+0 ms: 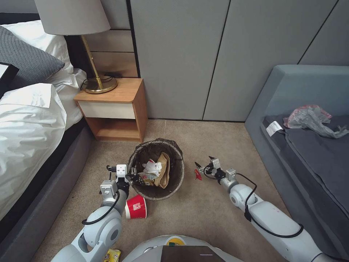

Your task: Pick up the trash bin, then pick up the garbage from the floor and place it into the trash bin.

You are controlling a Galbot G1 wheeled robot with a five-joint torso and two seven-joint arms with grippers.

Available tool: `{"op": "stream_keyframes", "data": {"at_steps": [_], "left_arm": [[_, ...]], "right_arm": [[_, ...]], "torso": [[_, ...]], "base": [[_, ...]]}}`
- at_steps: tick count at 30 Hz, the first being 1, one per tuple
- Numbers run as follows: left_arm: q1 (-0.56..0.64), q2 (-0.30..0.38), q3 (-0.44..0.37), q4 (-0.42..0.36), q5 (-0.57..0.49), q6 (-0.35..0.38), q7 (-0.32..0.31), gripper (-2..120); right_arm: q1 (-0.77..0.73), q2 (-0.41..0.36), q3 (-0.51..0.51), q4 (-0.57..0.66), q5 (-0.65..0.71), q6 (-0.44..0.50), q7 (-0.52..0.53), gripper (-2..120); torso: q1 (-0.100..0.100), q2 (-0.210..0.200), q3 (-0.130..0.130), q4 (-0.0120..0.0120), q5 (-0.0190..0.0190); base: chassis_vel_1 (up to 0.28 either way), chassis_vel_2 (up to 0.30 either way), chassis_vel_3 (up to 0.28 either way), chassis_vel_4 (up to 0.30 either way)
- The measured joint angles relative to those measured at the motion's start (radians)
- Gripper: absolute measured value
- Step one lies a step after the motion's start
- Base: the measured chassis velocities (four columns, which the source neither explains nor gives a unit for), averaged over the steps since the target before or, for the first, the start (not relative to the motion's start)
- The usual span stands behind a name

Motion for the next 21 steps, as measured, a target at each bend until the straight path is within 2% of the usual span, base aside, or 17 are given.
{"op": "stream_keyframes", "data": {"at_steps": [21], "left_arm": [[-0.007, -0.004, 0.001, 0.0, -0.002, 0.001, -0.001, 0]], "right_arm": [[0.022, 0.062, -0.048, -0.127, -0.073, 0.019, 0.006, 100]], "torso": [[0.0, 0.0, 0.0, 0.0, 0.0]], "base": [[0.0, 0.0, 0.0, 0.0]]}}
